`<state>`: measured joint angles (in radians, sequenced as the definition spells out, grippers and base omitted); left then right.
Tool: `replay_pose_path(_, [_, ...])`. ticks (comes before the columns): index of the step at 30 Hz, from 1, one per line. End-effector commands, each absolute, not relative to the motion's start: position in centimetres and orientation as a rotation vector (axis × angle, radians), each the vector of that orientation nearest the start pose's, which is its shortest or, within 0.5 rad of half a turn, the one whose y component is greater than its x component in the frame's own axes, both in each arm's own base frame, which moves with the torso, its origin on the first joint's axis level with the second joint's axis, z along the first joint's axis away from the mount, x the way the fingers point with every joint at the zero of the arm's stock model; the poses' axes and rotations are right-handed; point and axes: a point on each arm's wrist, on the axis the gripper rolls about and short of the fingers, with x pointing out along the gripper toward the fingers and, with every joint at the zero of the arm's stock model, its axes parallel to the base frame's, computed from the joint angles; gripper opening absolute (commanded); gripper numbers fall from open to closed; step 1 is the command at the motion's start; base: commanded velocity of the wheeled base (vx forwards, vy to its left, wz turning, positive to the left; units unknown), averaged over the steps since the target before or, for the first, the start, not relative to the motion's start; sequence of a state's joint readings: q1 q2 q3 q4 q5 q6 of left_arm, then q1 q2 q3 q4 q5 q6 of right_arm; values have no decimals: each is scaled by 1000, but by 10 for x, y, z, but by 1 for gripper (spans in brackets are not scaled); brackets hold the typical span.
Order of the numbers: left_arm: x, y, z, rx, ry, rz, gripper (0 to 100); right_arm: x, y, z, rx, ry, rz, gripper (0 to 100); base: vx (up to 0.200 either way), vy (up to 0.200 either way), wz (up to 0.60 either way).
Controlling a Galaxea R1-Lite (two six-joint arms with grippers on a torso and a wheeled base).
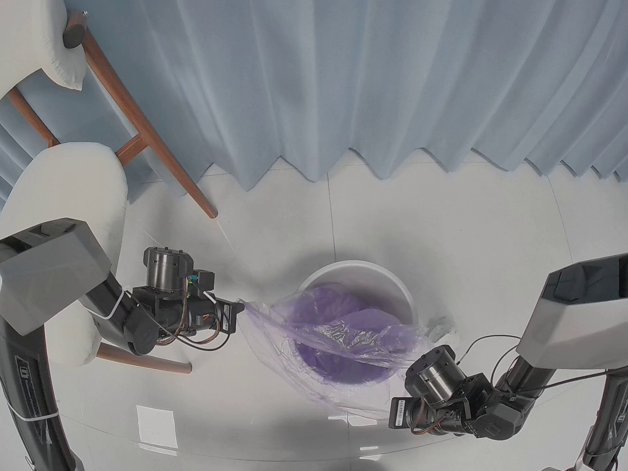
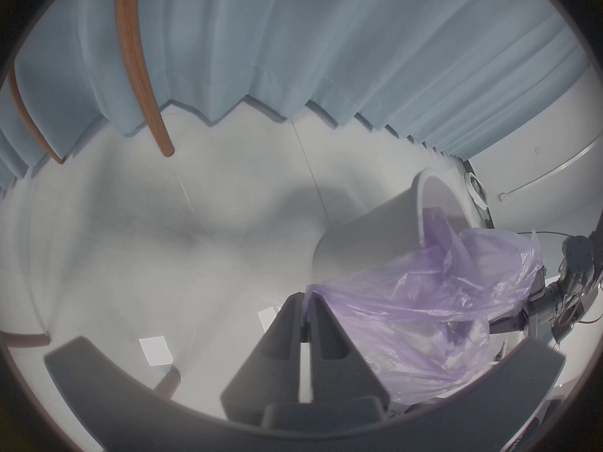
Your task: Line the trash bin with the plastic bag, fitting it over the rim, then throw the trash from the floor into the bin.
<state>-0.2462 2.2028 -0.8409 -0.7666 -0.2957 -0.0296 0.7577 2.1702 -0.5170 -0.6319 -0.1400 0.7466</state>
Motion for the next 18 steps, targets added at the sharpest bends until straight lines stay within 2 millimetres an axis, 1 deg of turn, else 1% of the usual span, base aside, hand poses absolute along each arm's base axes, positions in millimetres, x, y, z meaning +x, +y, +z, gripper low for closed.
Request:
replay_pose_path(1, [370, -104, 22, -39, 604, -524, 0, 218, 183, -27, 232, 1057, 124, 0, 0, 0, 0])
replay_pose_path(2, [370, -104, 22, -39, 604, -524, 0, 218, 183, -27, 232, 1057, 124, 0, 0, 0, 0])
replay_pose_path(3, [372, -107, 16, -35, 613, -525, 0, 221, 180, -28, 237, 1046, 104, 0, 0, 0, 0])
replay_pose_path(4, [372, -109, 14, -30, 616, -523, 0, 221, 179, -28, 234, 1043, 97, 0, 0, 0, 0])
replay_pose_path(8, [371, -117, 12, -21, 623, -532, 0, 220, 181, -29, 226, 1043, 98, 0, 0, 0, 0])
replay_pose_path(12, [379, -123, 11, -16, 602, -522, 0, 226, 183, -30, 240, 1029, 99, 0, 0, 0, 0])
replay_pose_path(13, [385, -126, 14, -14, 579, -504, 0, 233, 185, -31, 254, 1004, 93, 0, 0, 0, 0])
replay_pose_path(14, [387, -127, 15, -15, 570, -500, 0, 236, 185, -32, 259, 994, 84, 0, 0, 0, 0])
replay_pose_path(18, [390, -129, 18, -14, 554, -499, 0, 240, 185, -35, 259, 975, 70, 0, 0, 0, 0])
